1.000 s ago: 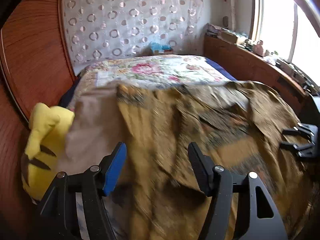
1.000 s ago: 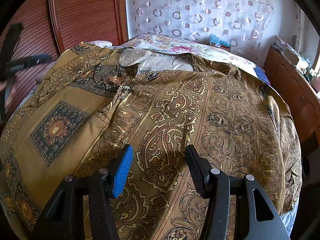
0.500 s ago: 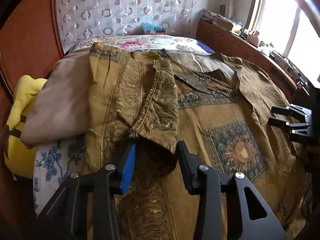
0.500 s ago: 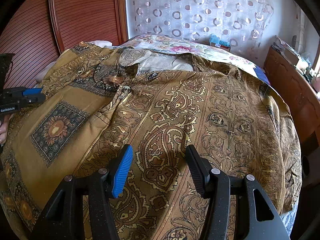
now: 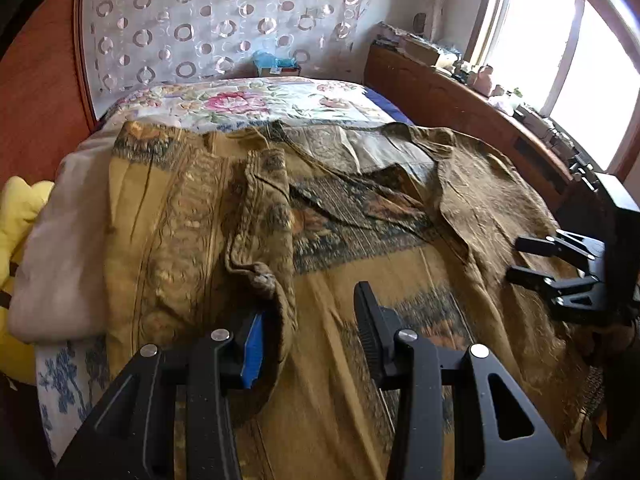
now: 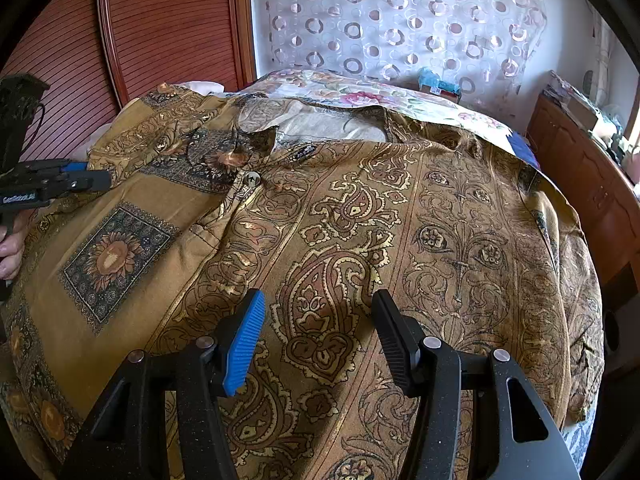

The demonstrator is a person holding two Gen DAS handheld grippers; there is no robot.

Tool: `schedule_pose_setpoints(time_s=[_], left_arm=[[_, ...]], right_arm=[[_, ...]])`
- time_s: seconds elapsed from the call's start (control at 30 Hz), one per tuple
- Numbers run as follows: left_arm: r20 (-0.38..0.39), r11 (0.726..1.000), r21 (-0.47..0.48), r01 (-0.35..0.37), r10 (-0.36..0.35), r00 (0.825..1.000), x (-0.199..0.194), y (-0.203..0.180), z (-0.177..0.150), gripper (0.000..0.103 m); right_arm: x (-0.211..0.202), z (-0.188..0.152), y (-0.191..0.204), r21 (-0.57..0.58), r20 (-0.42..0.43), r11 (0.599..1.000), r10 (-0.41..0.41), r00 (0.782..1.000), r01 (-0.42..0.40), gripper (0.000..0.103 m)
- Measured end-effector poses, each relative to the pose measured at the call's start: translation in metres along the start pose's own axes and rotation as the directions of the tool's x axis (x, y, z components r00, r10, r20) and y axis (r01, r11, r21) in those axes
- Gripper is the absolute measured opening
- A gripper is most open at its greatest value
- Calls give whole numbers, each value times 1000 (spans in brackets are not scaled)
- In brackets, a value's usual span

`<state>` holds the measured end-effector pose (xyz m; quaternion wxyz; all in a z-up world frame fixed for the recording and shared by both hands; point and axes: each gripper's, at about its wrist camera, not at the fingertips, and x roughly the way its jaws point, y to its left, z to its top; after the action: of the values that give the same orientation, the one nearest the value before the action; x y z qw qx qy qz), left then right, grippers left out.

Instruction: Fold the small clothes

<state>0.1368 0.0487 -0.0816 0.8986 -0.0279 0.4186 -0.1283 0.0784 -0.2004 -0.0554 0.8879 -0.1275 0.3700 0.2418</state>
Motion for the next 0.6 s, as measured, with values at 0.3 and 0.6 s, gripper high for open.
schedule_pose_setpoints(time_s=[0.3, 0.6], left_arm=[[31, 996, 87, -22, 19, 999, -1, -18, -1, 9], [11, 998, 68, -10, 9, 1000, -8, -22, -11, 19]], right_arm=[[0, 0, 0, 0, 0, 1000, 0, 1000, 0, 58], [0, 0, 0, 0, 1, 1000, 1, 1000, -1, 59]])
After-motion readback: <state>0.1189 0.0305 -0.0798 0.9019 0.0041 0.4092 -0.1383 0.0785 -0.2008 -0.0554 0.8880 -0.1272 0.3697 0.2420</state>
